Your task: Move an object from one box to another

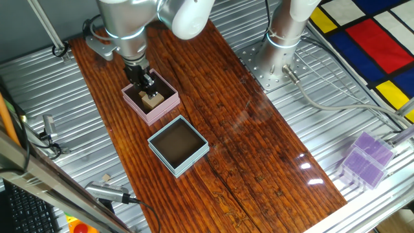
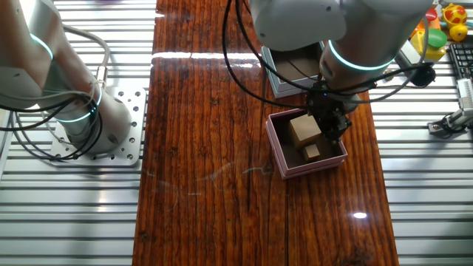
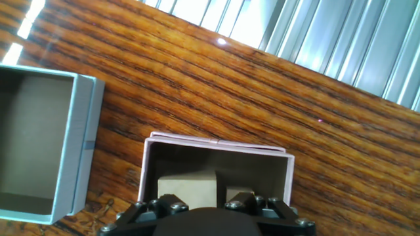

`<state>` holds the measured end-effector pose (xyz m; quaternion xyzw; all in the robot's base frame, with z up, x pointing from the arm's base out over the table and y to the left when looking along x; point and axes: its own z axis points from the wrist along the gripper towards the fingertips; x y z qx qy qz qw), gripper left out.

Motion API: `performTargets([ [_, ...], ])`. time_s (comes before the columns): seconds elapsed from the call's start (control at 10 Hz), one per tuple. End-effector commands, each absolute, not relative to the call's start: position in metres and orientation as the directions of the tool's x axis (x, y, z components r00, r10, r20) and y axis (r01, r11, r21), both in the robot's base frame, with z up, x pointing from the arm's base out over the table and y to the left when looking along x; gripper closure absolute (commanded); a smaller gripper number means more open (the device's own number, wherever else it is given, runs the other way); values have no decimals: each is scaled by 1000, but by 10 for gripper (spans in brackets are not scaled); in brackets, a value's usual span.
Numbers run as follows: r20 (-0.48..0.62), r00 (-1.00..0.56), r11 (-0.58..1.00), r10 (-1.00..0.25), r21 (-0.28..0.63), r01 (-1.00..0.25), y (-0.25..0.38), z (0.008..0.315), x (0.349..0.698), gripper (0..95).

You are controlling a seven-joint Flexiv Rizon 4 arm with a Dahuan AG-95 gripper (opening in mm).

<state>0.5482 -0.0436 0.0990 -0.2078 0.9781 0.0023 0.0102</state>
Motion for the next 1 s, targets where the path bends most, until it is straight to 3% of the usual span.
performTargets([
  [0.1, -20, -913, 913, -408, -3, -409, -44, 95, 549, 380],
  [1.0, -23, -923, 923, -385, 3, -385, -31, 78, 541, 380],
])
